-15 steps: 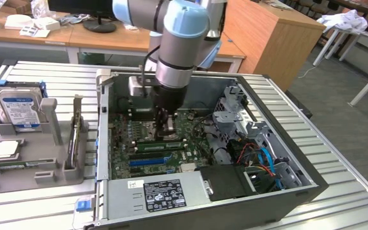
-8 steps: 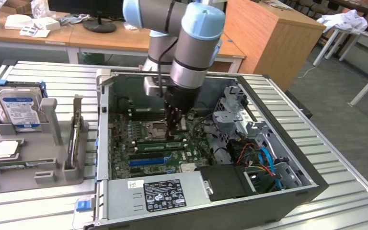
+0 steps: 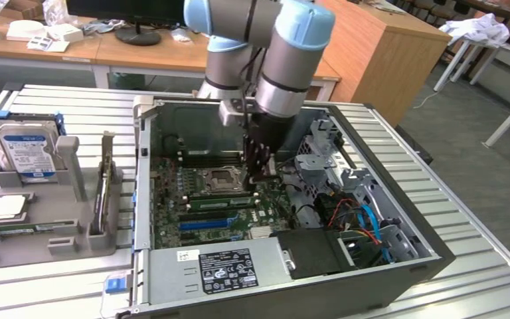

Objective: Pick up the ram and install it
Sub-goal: 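Press down the ram until it locks into place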

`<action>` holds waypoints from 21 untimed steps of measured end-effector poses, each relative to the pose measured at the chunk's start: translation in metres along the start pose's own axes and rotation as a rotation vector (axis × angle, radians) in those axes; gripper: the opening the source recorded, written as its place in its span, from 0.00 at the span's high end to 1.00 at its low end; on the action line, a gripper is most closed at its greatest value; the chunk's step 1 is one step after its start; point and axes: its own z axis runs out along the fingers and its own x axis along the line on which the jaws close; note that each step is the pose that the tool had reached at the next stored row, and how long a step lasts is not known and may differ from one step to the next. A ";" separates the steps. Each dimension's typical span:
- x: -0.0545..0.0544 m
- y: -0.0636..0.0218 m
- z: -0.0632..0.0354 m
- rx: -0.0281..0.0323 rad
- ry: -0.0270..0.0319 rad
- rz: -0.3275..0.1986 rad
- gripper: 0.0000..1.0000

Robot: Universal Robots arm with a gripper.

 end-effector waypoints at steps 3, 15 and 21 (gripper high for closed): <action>0.001 -0.0014 -0.0136 -0.0001 -0.0001 0.000 0.89; 0.004 0.0018 -0.0682 -0.0002 -0.0001 0.000 0.89; 0.006 0.0040 -0.0953 -0.0002 0.0000 0.000 0.89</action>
